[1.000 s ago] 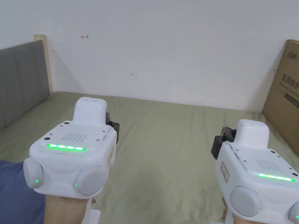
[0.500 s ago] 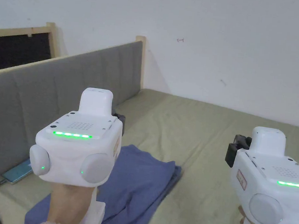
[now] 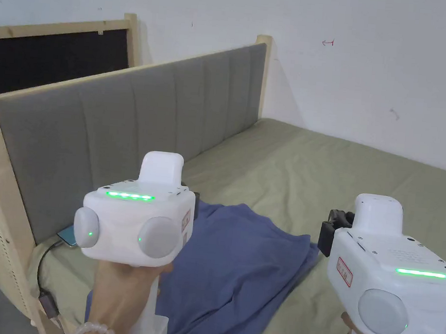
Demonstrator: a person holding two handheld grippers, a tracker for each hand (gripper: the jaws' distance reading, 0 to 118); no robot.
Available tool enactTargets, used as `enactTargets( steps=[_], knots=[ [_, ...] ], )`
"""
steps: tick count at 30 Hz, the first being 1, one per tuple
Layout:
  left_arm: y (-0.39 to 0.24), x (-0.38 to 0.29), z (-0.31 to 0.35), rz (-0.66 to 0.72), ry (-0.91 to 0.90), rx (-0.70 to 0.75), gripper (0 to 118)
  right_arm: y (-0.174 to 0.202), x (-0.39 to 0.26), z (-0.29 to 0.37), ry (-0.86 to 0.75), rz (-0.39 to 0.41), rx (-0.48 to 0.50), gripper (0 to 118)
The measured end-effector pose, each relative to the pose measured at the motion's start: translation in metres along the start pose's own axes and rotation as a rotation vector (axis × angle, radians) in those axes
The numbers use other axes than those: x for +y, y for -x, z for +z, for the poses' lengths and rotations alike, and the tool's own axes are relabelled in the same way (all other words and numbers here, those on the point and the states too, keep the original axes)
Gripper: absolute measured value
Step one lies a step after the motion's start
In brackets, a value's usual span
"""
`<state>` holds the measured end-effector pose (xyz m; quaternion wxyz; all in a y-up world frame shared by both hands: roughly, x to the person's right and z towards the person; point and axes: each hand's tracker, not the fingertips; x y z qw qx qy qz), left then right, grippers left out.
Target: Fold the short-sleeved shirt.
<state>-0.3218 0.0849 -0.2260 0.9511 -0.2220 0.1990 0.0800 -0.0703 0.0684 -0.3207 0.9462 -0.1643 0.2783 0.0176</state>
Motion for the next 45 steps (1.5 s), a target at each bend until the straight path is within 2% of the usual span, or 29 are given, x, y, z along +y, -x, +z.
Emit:
enactTargets(
  steps=[1, 2, 3, 4, 6, 8, 9, 12, 15, 23, 24, 27, 29, 30, 31, 32, 34, 35, 36, 40, 43, 45],
  knots=[
    [-0.003, -0.006, -0.012, 0.001, 0.020, 0.037, 0, -0.001, -0.004, -0.003, 0.011, -0.002, -0.001, 1],
    [-0.005, -0.013, -0.028, -0.021, 0.060, 0.065, 6, -0.002, -0.008, -0.005, 0.027, -0.001, -0.006, 1],
    [-0.009, -0.020, -0.042, -0.061, 0.093, 0.080, 18, -0.004, -0.012, -0.007, 0.039, 0.001, -0.006, 1],
    [-0.010, -0.027, -0.054, -0.075, 0.111, 0.074, 44, -0.007, -0.016, -0.009, 0.045, -0.003, -0.008, 1],
    [-0.013, -0.038, -0.080, -0.063, 0.225, 0.024, 59, -0.013, -0.022, -0.016, 0.075, -0.014, -0.009, 1],
    [-0.016, -0.051, -0.105, -0.036, 0.320, -0.009, 90, -0.017, -0.028, -0.024, 0.105, -0.029, -0.020, 1],
    [-0.019, -0.057, -0.115, -0.033, 0.339, -0.021, 99, -0.020, -0.031, -0.028, 0.121, -0.037, -0.024, 1],
    [-0.030, -0.073, -0.142, -0.040, 0.351, -0.012, 101, -0.025, -0.041, -0.044, 0.166, -0.046, -0.029, 1],
    [-0.039, -0.087, -0.169, -0.037, 0.451, -0.039, 111, -0.028, -0.051, -0.061, 0.210, -0.034, -0.031, 1],
    [-0.059, -0.130, -0.225, -0.061, 0.618, -0.083, 109, -0.039, -0.063, -0.090, 0.266, -0.061, -0.032, 1],
    [-0.061, -0.134, -0.225, -0.088, 0.575, -0.060, 110, -0.041, -0.066, -0.092, 0.283, -0.068, -0.033, 1],
    [-0.062, -0.123, -0.221, -0.075, 0.599, -0.057, 98, -0.045, -0.074, -0.095, 0.315, -0.077, -0.061, 1],
    [-0.058, -0.117, -0.218, -0.080, 0.603, -0.079, 80, -0.048, -0.078, -0.095, 0.326, -0.088, -0.066, 1],
    [-0.054, -0.112, -0.218, -0.079, 0.601, -0.082, 66, -0.049, -0.079, -0.094, 0.331, -0.097, -0.069, 1],
    [-0.050, -0.111, -0.215, -0.058, 0.577, -0.079, 28, -0.050, -0.080, -0.093, 0.335, -0.106, -0.072, 1],
    [-0.046, -0.108, -0.211, -0.040, 0.548, -0.051, 7, -0.050, -0.080, -0.092, 0.338, -0.114, -0.077, 1],
    [-0.037, -0.109, -0.211, -0.035, 0.538, 0.015, 5, -0.051, -0.079, -0.090, 0.343, -0.120, -0.072, 1],
    [-0.032, -0.111, -0.215, -0.003, 0.595, -0.058, 5, -0.050, -0.078, -0.089, 0.343, -0.118, -0.066, 1],
    [-0.029, -0.108, -0.215, -0.007, 0.578, -0.052, 5, -0.049, -0.077, -0.087, 0.344, -0.111, -0.062, 1],
    [-0.022, -0.086, -0.208, 0.125, 0.589, -0.083, 5, -0.052, -0.070, -0.075, 0.330, -0.107, -0.054, 1],
    [-0.031, -0.069, -0.190, 0.040, 0.542, -0.110, 5, -0.062, -0.065, -0.066, 0.314, -0.127, -0.081, 1],
    [-0.035, -0.056, -0.178, 0.074, 0.511, -0.178, 4, -0.071, -0.061, -0.056, 0.293, -0.162, -0.078, 1]
  ],
)
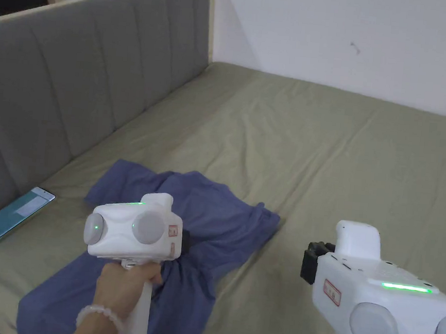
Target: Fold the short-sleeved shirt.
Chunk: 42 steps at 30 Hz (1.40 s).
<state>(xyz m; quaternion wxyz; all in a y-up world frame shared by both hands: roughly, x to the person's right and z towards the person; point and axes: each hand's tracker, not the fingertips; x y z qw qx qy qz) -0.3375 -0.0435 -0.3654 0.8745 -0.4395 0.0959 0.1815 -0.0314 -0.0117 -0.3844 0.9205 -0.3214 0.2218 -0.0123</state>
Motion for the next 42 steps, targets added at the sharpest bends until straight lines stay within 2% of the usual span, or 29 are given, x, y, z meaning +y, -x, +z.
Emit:
enactTargets(
  steps=[3, 6, 12, 18, 20, 25, 26, 29, 31, 33, 36, 38, 41, 42],
  knots=[
    [-0.028, 0.014, 0.022, 0.015, -0.044, -0.040, 4, -0.015, 0.002, 0.022, -0.030, -0.012, -0.016, 1],
    [-0.082, 0.023, 0.042, -0.114, -0.096, -0.082, 4, -0.038, 0.004, 0.048, -0.075, -0.034, -0.066, 1],
    [-0.213, 0.028, 0.075, -0.288, -0.143, -0.287, 4, -0.105, 0.009, 0.114, -0.185, -0.134, -0.188, 1],
    [-0.353, -0.012, 0.094, -0.443, -0.107, -0.559, 4, -0.179, 0.004, 0.203, -0.310, -0.161, -0.354, 1],
    [-0.392, -0.031, 0.100, -0.466, -0.086, -0.633, 4, -0.200, -0.002, 0.229, -0.313, -0.166, -0.451, 1],
    [-0.477, -0.087, 0.115, -0.708, -0.079, -0.732, 4, -0.241, -0.027, 0.274, -0.314, -0.210, -0.588, 1],
    [-0.486, -0.097, 0.114, -0.729, -0.069, -0.762, 4, -0.247, -0.033, 0.279, -0.304, -0.221, -0.607, 1],
    [-0.497, -0.125, 0.092, -0.663, 0.047, -0.811, 4, -0.259, -0.050, 0.287, -0.279, -0.253, -0.643, 1],
    [-0.496, -0.155, 0.062, -0.705, 0.076, -0.708, 4, -0.264, -0.061, 0.287, -0.264, -0.279, -0.643, 1],
    [-0.491, -0.184, 0.028, -0.725, 0.178, -0.586, 4, -0.267, -0.070, 0.283, -0.244, -0.292, -0.642, 1],
    [-0.476, -0.220, -0.009, -0.776, 0.319, -0.548, 4, -0.266, -0.080, 0.271, -0.201, -0.308, -0.626, 1],
    [-0.467, -0.233, -0.020, -0.804, 0.291, -0.494, 4, -0.263, -0.086, 0.266, -0.183, -0.311, -0.602, 1],
    [-0.460, -0.229, -0.030, -0.762, 0.310, -0.502, 6, -0.259, -0.090, 0.258, -0.157, -0.304, -0.591, 1],
    [-0.460, -0.224, -0.030, -0.741, 0.331, -0.512, 10, -0.258, -0.091, 0.256, -0.152, -0.304, -0.586, 1]
  ],
)
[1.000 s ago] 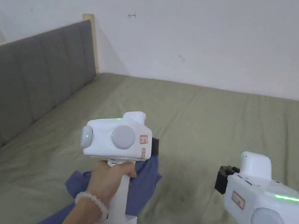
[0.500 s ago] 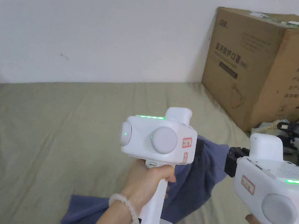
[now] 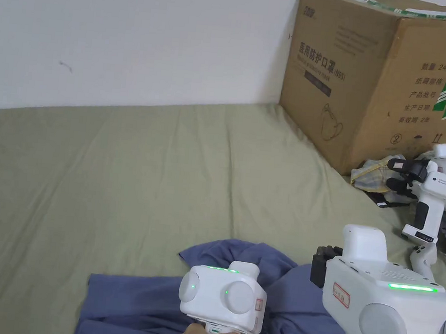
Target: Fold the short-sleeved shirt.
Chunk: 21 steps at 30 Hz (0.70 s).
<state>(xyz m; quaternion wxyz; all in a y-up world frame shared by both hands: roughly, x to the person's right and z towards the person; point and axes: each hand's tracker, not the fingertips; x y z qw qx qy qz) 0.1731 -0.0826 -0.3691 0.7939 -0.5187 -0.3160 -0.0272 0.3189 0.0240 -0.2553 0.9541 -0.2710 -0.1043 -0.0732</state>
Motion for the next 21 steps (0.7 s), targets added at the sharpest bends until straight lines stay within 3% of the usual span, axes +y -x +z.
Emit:
enactTargets(
  steps=[2, 4, 5, 10, 11, 12, 15, 17, 21],
  knots=[
    [0.003, 0.003, 0.006, 0.003, -0.002, -0.001, 47, 0.002, -0.002, -0.001, 0.008, -0.003, 0.007, 1],
    [0.007, 0.006, 0.015, -0.007, -0.021, 0.013, 104, 0.005, -0.002, -0.002, 0.013, -0.006, 0.014, 1],
    [0.012, 0.006, 0.021, -0.009, -0.029, 0.012, 110, 0.007, -0.002, -0.003, 0.017, -0.006, 0.018, 1],
    [0.049, 0.003, 0.077, 0.032, -0.114, 0.016, 102, 0.025, 0.001, -0.005, 0.021, 0.012, 0.047, 1],
    [0.061, 0.000, 0.092, 0.056, -0.143, 0.022, 95, 0.030, 0.002, -0.007, 0.020, 0.014, 0.059, 1],
    [0.072, -0.005, 0.105, 0.071, -0.175, 0.029, 80, 0.036, 0.003, -0.008, 0.021, 0.016, 0.068, 1],
    [0.106, -0.029, 0.138, 0.099, -0.204, 0.130, 2, 0.055, 0.004, -0.012, 0.021, 0.031, 0.114, 1],
    [0.129, -0.051, 0.150, 0.125, -0.192, 0.214, 0, 0.068, 0.001, -0.016, 0.026, 0.038, 0.136, 1],
    [0.166, -0.085, 0.155, 0.216, -0.143, 0.235, 0, 0.088, -0.008, -0.028, 0.067, 0.063, 0.171, 1]
  ],
)
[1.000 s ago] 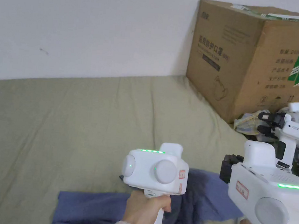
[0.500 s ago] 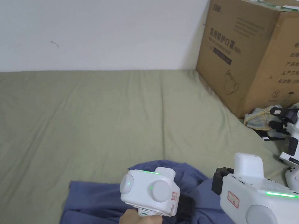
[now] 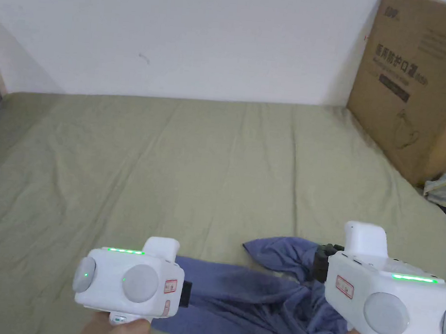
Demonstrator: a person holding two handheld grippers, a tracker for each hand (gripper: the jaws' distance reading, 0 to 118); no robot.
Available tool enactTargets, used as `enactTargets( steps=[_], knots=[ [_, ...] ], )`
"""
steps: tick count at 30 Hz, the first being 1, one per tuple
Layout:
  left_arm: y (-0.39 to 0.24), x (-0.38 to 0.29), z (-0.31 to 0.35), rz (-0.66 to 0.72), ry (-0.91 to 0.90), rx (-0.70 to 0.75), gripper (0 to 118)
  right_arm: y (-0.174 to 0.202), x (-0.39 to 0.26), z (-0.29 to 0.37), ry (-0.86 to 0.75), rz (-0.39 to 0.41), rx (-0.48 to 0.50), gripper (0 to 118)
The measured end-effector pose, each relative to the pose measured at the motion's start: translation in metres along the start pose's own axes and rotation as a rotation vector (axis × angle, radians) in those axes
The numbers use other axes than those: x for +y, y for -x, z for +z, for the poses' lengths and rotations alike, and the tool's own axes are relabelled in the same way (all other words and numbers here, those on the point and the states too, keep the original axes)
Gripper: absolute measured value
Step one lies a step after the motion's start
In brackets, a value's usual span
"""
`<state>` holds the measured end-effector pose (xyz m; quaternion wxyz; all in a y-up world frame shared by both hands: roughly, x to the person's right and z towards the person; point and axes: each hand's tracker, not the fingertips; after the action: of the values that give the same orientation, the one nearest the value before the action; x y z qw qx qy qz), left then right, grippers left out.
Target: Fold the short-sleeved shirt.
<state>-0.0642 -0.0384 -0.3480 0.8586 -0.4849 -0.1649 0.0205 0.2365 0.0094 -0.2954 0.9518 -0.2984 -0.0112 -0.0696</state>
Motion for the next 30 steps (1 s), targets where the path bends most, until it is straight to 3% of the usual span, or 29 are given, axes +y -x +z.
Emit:
enactTargets(
  steps=[4, 5, 6, 8, 9, 10, 19, 20, 21, 23, 24, 26, 28, 29, 30],
  knots=[
    [0.027, -0.006, -0.005, 0.079, -0.003, 0.002, 0, 0.009, -0.006, -0.013, 0.037, 0.000, 0.027, 1],
    [0.033, -0.003, -0.008, 0.091, 0.000, 0.002, 6, 0.011, -0.006, -0.016, 0.047, 0.001, 0.030, 1],
    [0.037, 0.002, -0.011, 0.113, 0.015, 0.009, 20, 0.012, -0.007, -0.019, 0.053, 0.007, 0.030, 1],
    [0.046, 0.015, -0.018, 0.121, 0.010, -0.005, 77, 0.014, -0.008, -0.025, 0.063, 0.022, 0.023, 1],
    [0.049, 0.023, -0.023, 0.130, 0.013, -0.001, 95, 0.014, -0.007, -0.028, 0.069, 0.025, 0.022, 1],
    [0.051, 0.032, -0.029, 0.135, 0.015, 0.006, 101, 0.013, -0.007, -0.031, 0.076, 0.025, 0.022, 1],
    [0.052, 0.093, -0.130, 0.155, 0.101, 0.046, 97, -0.002, -0.007, -0.062, 0.132, 0.002, 0.009, 1],
    [0.048, 0.087, -0.141, 0.130, 0.148, 0.057, 87, -0.004, -0.008, -0.064, 0.141, 0.001, 0.004, 1],
    [0.042, 0.081, -0.146, 0.075, 0.142, 0.166, 80, -0.007, -0.008, -0.067, 0.148, -0.001, 0.001, 1],
    [0.031, 0.079, -0.132, 0.056, 0.074, 0.148, 72, -0.015, -0.006, -0.071, 0.159, -0.007, -0.004, 1],
    [0.029, 0.080, -0.127, 0.050, 0.059, 0.150, 59, -0.019, -0.005, -0.073, 0.165, -0.011, -0.008, 1],
    [0.028, 0.084, -0.117, 0.032, 0.051, 0.160, 8, -0.029, 0.001, -0.078, 0.175, -0.021, -0.007, 1],
    [0.032, 0.085, -0.113, 0.046, 0.063, 0.123, 6, -0.041, 0.013, -0.083, 0.176, -0.050, -0.013, 2],
    [0.034, 0.085, -0.109, 0.060, 0.062, 0.123, 6, -0.049, 0.021, -0.086, 0.183, -0.058, 0.000, 12],
    [0.036, 0.086, -0.104, 0.073, 0.045, 0.107, 6, -0.058, 0.030, -0.089, 0.185, -0.067, 0.011, 29]
  ],
)
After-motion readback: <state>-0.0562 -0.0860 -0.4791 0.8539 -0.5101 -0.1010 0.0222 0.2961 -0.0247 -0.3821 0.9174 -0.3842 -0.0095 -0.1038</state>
